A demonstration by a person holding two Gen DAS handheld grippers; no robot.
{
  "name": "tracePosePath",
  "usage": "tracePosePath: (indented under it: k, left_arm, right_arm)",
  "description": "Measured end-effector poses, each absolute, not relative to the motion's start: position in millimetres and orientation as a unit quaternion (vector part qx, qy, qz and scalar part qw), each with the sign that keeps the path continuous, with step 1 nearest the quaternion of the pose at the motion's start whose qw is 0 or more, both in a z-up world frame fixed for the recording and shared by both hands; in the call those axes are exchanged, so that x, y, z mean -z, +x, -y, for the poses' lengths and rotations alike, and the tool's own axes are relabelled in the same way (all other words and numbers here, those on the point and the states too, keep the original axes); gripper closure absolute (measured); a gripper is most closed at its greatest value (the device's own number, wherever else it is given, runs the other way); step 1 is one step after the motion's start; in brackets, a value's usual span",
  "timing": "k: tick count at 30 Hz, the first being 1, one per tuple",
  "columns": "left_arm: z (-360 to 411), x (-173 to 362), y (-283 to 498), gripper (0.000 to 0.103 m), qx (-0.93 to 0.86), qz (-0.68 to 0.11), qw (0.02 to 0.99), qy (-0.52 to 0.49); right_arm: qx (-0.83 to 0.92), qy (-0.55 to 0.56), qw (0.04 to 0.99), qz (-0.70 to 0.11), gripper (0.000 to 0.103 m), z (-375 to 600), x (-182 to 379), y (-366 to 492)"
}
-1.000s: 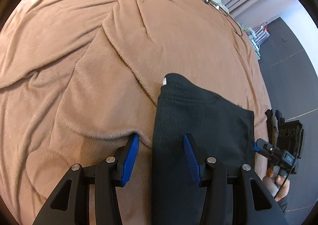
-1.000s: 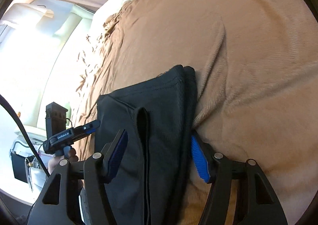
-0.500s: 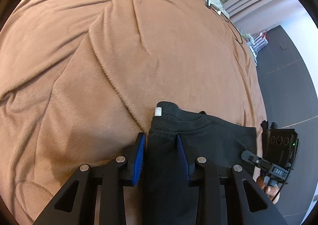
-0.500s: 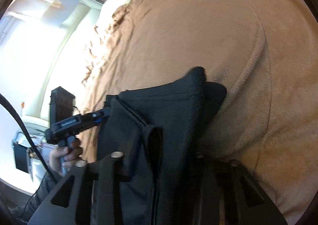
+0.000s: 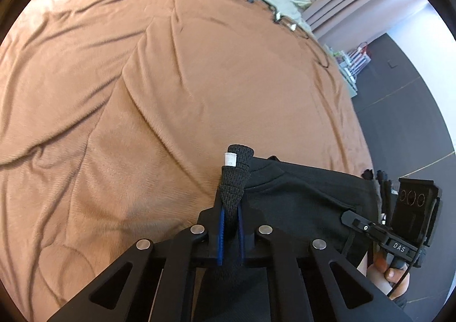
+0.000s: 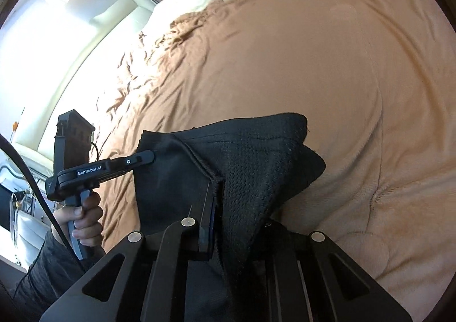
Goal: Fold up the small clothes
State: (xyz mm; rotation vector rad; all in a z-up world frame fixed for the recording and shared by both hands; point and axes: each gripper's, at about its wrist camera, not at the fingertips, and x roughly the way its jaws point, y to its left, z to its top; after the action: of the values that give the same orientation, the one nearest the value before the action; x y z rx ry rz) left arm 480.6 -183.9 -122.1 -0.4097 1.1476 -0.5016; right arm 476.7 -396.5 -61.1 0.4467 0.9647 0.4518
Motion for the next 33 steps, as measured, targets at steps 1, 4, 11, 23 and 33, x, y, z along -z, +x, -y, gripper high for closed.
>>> tracePosePath:
  k: [1,4,11,23,33]
  left_arm:
    - [182.9,117.3,477.4,0.095,0.235,-0.529,0.793,-0.191]
    - [177.9,101.3,467.1,0.096,0.241,-0.516,0.799,-0.195]
    - [162.4,60.0,439.7,0.096,0.253,-0.483,0.812,-0.206]
    - [140.8,-24.8,385.5,0.096,0.269,-0.414,0.843,-0.213]
    - [104.6,-89.2,325.0,0.097,0.275,-0.349,0.868,-0.221]
  right_arm:
    - [-0.213,0.207,0.841,-0.452,0.094,393.2,57.2,473.3]
    - [-0.213,0.2,0.849,-0.44,0.094,384.0,43.1,459.7]
    - [-0.214,0.18,0.868,-0.41,0.095,374.3,3.8,420.5]
    - [-0.223,0.139,0.902,-0.343,0.095,359.1,-71.0,324.7]
    - [-0.236,0.099,0.923,-0.287,0.095,332.5,-123.1,238.3]
